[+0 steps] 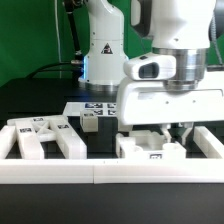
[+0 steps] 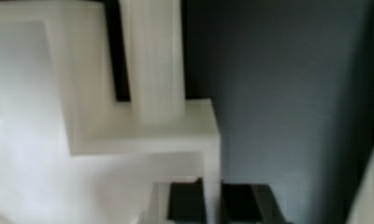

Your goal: Assemble chair

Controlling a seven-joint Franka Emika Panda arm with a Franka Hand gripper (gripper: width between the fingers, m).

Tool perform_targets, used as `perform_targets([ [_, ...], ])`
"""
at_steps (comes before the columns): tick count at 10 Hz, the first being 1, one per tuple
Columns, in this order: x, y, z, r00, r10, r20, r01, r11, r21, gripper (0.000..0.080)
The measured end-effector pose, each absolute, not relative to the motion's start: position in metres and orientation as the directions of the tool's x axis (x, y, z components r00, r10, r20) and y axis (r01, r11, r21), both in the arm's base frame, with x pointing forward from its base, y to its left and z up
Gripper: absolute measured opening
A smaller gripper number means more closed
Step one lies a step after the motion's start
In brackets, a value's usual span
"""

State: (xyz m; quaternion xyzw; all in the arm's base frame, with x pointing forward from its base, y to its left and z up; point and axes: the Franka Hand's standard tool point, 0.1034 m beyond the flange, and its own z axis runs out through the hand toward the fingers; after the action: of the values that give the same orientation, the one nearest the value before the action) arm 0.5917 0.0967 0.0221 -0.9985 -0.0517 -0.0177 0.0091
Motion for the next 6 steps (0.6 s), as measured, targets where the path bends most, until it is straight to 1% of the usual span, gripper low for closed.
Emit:
perform_targets([
  [2, 0.599, 0.113, 0.024, 0.994, 0.105, 0.028, 0.106, -0.994, -0.018, 0.0032],
  [4, 0.6, 0.126, 0.023, 0.995, 0.099, 0.006, 0.099, -0.995, -0.017, 0.0032],
  [6, 0.6, 0.129, 0.024, 0.997, 0.075, -0.018, 0.075, -0.997, -0.01, 0.0032],
])
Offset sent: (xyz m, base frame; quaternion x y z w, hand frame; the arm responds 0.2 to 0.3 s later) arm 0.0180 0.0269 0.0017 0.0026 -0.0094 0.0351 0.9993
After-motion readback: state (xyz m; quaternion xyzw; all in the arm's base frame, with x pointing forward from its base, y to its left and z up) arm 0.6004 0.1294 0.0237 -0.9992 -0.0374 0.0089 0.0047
